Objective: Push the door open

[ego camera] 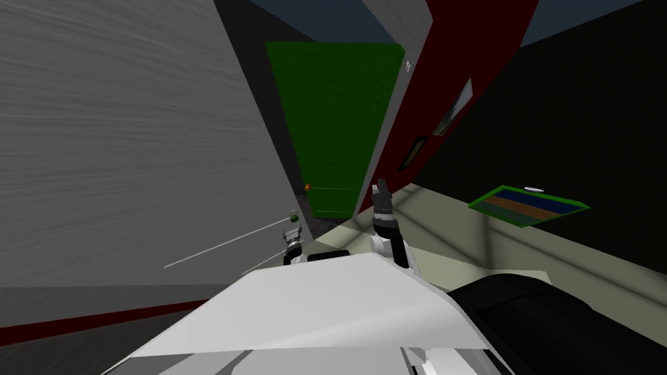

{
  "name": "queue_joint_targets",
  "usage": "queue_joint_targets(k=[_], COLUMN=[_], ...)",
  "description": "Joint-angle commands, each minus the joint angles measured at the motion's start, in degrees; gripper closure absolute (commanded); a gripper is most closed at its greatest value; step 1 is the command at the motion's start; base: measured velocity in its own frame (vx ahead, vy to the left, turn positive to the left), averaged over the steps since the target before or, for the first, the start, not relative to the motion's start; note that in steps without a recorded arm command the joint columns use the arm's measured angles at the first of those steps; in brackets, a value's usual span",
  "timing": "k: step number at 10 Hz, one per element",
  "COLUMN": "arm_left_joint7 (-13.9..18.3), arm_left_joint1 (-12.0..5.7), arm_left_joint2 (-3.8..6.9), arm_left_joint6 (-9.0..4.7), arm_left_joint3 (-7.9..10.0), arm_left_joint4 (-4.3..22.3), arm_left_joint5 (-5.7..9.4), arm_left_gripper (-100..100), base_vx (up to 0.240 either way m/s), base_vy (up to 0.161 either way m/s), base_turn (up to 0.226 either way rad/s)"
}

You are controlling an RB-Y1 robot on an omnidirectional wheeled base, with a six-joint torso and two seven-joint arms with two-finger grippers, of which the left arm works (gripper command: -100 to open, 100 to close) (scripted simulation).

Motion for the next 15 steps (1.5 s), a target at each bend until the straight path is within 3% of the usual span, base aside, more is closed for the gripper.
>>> queue_joint_targets(k=[1, 3, 4, 5, 10, 11, 15], arm_left_joint7=[0.22, 0.52, 0.55, 0.55, 0.55, 0.35, 0.09], arm_left_joint1=[0.01, -0.23, -0.24, -0.24, -0.24, -0.81, -1.73], arm_left_joint2=[-0.07, -1.66, -1.18, -1.18, -1.18, -0.75, -0.11], arm_left_joint6=[0.17, 0.23, 0.06, 0.06, 0.06, 0.10, -0.33], arm_left_joint3=[0.23, 0.50, 0.29, 0.29, 0.29, 2.02, 5.02], arm_left_joint4=[-0.18, 0.07, 0.34, 0.34, 0.34, 1.02, 1.84], arm_left_joint5=[0.15, 0.31, 0.19, 0.19, 0.19, 0.38, 0.76], arm_left_gripper=[-100, -100, -100, 100, 100, 100, 100], base_vx=[0.192, 0.190, 0.079, -0.009, -0.013, 0.066, 0.102], base_vy=[0.094, 0.078, 0.027, -0.008, -0.008, -0.010, 0.025], base_turn=[-0.024, -0.023, -0.006, -0.026, 0.001, -0.098, -0.049])
